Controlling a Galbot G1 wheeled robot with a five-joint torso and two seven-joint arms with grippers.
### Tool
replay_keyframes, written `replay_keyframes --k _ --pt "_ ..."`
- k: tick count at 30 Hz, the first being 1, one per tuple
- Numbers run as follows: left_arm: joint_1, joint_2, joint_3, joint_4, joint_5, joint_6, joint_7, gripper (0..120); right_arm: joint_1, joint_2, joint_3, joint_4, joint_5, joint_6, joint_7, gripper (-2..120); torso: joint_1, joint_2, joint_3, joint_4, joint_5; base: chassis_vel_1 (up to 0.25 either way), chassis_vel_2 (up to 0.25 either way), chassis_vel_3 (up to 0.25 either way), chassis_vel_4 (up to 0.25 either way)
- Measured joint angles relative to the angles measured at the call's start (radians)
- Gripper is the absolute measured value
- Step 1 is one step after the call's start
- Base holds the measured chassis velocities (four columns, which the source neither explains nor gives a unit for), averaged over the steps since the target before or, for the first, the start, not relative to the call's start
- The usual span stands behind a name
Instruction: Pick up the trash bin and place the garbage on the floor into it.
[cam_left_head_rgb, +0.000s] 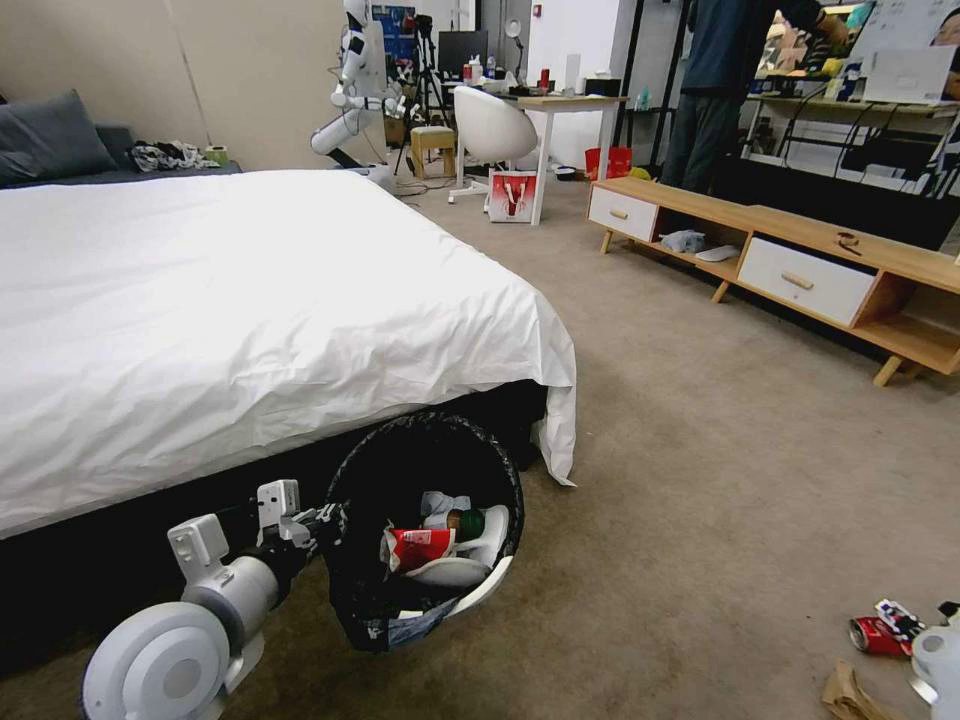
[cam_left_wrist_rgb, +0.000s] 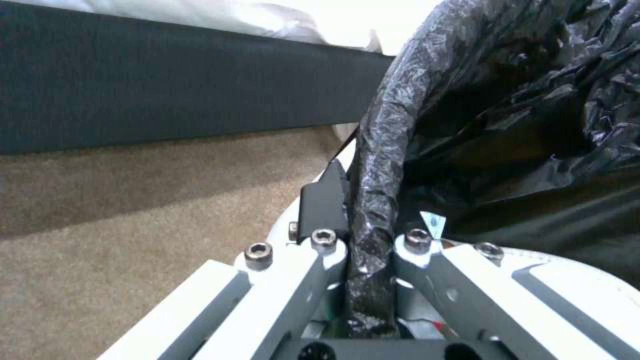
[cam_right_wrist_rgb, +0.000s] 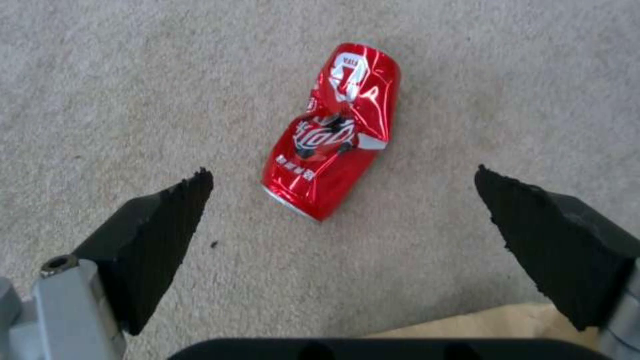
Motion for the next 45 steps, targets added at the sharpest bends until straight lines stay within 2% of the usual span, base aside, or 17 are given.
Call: replay_keyframes --k 10,17,45 --pt "0.002 0.001 0.007 -0.002 0.0 0.0 0.002 2 0.047 0.021 -0.012 -0.144 -0.048 0.078 -0.099 100 0.0 0.0 0.0 0.0 0.0001 0.0 0.0 0.0 0.0" --pt "0.003 0.0 0.01 -0.007 0.001 0.0 0.002 2 0.061 0.027 -0.012 -0.198 -0.082 0.102 -0.153 100 0.0 0.0 0.0 -0.0001 0.0001 0.0 0.0 0.0 0.0" --pt "-0.001 0.004 0.009 0.004 0.001 0.0 0.006 2 0.113 0.065 -0.045 -0.24 -0.152 0.15 -0.18 100 0.0 0.0 0.0 -0.0001 0.0001 0.0 0.0 0.0 0.0"
